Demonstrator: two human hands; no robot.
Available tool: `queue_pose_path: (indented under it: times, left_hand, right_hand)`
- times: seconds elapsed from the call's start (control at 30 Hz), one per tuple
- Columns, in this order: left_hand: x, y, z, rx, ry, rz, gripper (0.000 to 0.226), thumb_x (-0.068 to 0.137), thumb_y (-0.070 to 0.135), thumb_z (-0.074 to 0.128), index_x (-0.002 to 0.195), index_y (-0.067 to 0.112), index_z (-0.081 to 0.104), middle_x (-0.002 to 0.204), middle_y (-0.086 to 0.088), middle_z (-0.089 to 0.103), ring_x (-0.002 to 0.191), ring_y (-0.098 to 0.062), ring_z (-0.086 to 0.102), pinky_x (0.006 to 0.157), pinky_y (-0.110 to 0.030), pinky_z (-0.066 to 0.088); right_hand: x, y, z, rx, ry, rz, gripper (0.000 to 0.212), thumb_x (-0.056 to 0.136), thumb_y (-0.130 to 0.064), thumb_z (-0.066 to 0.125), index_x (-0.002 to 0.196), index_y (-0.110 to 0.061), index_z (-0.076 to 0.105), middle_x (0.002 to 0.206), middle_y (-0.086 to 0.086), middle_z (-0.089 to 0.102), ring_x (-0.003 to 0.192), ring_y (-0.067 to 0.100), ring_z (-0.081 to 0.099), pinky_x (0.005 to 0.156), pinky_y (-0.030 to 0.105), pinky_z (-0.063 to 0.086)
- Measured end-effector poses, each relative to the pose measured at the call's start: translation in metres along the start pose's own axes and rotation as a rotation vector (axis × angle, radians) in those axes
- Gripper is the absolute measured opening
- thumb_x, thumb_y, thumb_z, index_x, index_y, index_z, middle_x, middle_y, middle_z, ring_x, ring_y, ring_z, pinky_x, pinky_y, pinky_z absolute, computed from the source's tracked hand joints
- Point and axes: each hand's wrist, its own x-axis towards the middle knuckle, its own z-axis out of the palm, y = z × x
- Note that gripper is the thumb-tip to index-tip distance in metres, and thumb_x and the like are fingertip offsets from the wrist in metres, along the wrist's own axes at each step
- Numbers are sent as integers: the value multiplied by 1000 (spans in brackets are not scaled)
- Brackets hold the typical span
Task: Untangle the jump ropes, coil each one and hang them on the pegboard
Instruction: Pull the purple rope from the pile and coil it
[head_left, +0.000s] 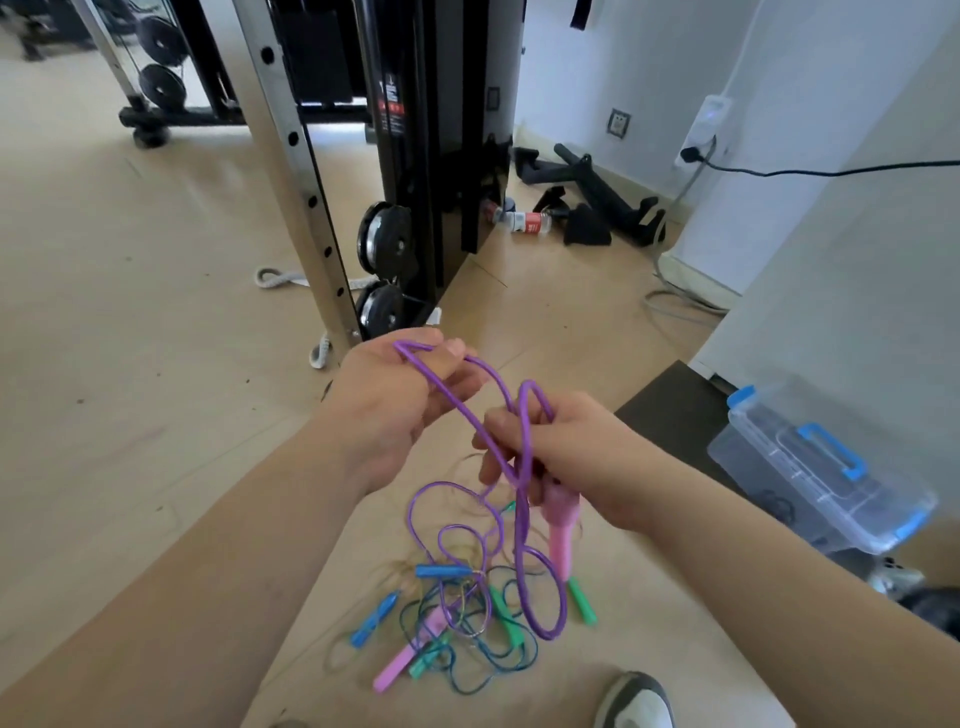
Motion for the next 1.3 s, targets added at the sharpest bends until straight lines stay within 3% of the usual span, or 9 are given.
queue_pose_path:
  times: [0.1,0.23,0.43,0.53,0.63,1.0,1.07,1.2,1.3]
  left_hand:
    - [-1,-16,-7,263,-195,73,37,94,-9,64,127,8,62,102,-11,73,93,-22,69,86,-36,62]
    - [-18,-34,-2,667,-576,153,37,95,-3,61,101,32,70,87,13,69,85,-7,63,83,-30,55]
    - [1,-34,-15,933,-323,191,16,102,16,59,91,17,70,66,-3,68,65,-18,74,77,-48,60]
    - [15,-25,-25,724,53,155,19,104,13,53,93,5,67,71,-10,65,54,-21,74,79,-48,61]
    - [22,-16,-31,509,250,135,21,106,12,52,100,-2,67,72,-15,63,40,-14,62,58,-37,64]
    - [0,-24,4,594,-46,170,25,101,23,61,84,8,69,51,1,52,37,-17,38,40,-24,36]
    - [-1,-24,3,550,-48,149,21,100,24,64,86,11,72,52,0,49,39,-15,33,40,-22,30]
    - [-3,-27,-1,579,-79,119,16,97,22,68,87,12,73,54,-3,49,39,-12,31,40,-19,26]
    - [-6,-29,1,597,-160,104,11,96,24,69,89,18,76,55,0,54,39,-8,36,41,-19,29]
  right_hand:
    - [3,-6,-6,327,73,-23,41,106,-29,56,98,9,71,77,16,73,52,23,51,50,30,47]
    - [6,-8,-7,509,55,8,33,108,-22,51,98,1,72,83,20,73,64,27,54,51,29,50]
    - [16,16,-37,438,460,95,27,108,-23,51,102,-2,67,64,13,67,39,17,45,42,24,38]
    - [13,48,-70,199,677,211,26,106,-22,52,103,-3,69,60,8,59,39,17,44,41,25,40]
    - [3,80,-90,4,732,305,27,106,-19,50,95,-2,68,64,11,54,45,19,46,44,28,43]
    - [8,79,-82,-215,459,505,29,90,-23,75,79,-3,57,68,14,54,56,21,47,54,31,42]
    - [11,79,-80,-246,456,504,14,88,-13,71,91,-5,61,83,21,64,70,26,55,66,39,51]
    - [15,75,-84,-294,507,486,61,93,-11,57,151,-2,38,142,22,47,98,28,60,69,28,47]
    - [11,64,-81,-337,475,402,56,99,-10,51,154,-8,40,157,16,39,120,31,54,90,32,44]
